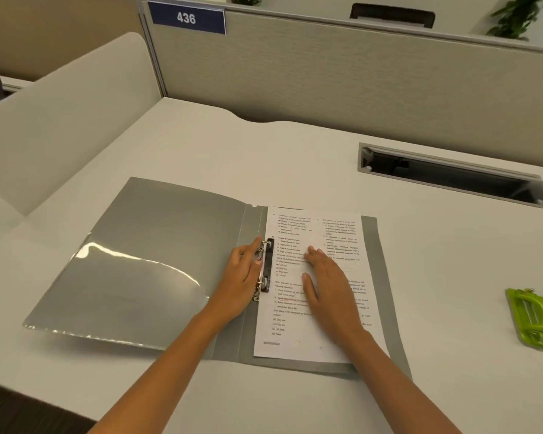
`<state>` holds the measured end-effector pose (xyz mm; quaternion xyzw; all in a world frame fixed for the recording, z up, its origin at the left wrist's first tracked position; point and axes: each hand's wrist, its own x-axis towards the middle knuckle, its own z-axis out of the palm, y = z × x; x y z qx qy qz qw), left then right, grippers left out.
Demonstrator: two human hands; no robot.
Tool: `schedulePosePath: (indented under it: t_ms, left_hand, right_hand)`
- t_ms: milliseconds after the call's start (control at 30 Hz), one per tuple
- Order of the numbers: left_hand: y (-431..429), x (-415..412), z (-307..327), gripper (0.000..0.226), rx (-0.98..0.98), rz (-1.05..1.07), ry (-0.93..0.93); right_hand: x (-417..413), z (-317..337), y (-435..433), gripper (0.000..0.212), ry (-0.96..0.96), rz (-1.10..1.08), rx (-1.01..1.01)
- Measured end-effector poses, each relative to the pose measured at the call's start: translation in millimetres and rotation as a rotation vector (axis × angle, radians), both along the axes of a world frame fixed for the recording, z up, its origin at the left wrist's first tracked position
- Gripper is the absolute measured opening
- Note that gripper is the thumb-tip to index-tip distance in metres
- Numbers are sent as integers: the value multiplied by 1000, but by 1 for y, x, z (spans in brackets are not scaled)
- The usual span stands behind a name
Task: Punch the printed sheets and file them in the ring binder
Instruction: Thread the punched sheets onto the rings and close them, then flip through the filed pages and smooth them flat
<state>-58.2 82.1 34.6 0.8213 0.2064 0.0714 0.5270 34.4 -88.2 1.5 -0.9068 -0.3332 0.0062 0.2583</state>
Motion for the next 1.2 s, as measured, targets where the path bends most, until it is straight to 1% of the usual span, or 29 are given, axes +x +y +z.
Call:
schedulePosePath:
  t_ms: [67, 133, 167, 233, 267, 333, 400, 500, 633, 700, 833, 867, 933, 1067, 1200]
  left_hand:
    - [-12, 3, 1, 47, -23, 39, 4]
    - [-20, 3, 0, 47, -33, 71, 10]
    - [-22, 2, 0, 47, -45, 84, 7]
    - [-26, -2, 0, 44, -79, 120, -5]
    - [-28, -4, 1, 40, -93, 144, -13]
    - [-32, -8, 3, 36, -106, 187, -30]
    - [-36, -10, 3, 36, -108, 211, -22]
    - [-37, -12, 3, 36, -80, 216, -3]
    - [-36, -12, 5, 36, -61, 221, 28]
    - [-36, -12, 4, 35, -62, 224, 40]
    - [-36, -13, 1, 30, -89, 250, 50]
    - [-35, -13, 1, 28, -94, 260, 56]
    - [-35, -13, 2, 27, -110, 279, 60]
    - [-35, -12, 6, 33, -107, 308, 55]
    - [-39, -12, 14, 32, 6, 326, 20]
  right_hand:
    - [4, 7, -13, 41, 15, -48, 61]
    - [3, 14, -25, 39, 21, -163, 88]
    - [0, 18, -31, 38, -8, -252, 60]
    - [-9, 28, -42, 38, -38, -446, -84]
    - [-14, 35, -46, 40, 5, -522, -176]
    - [-22, 44, -52, 48, 176, -633, -342]
    - [-27, 53, -54, 61, 329, -697, -419]
    - [-31, 59, -55, 74, 434, -736, -381]
    - [-26, 68, -62, 74, 541, -758, -283]
    - [-24, 71, -68, 66, 569, -745, -210]
    - [-23, 75, -83, 30, 516, -746, -14]
    - [-23, 77, -86, 25, 500, -761, 42]
    - [-23, 84, -88, 20, 476, -778, 120]
    - [-24, 97, -92, 15, 468, -760, 177]
    - [-25, 102, -93, 10, 464, -722, 170]
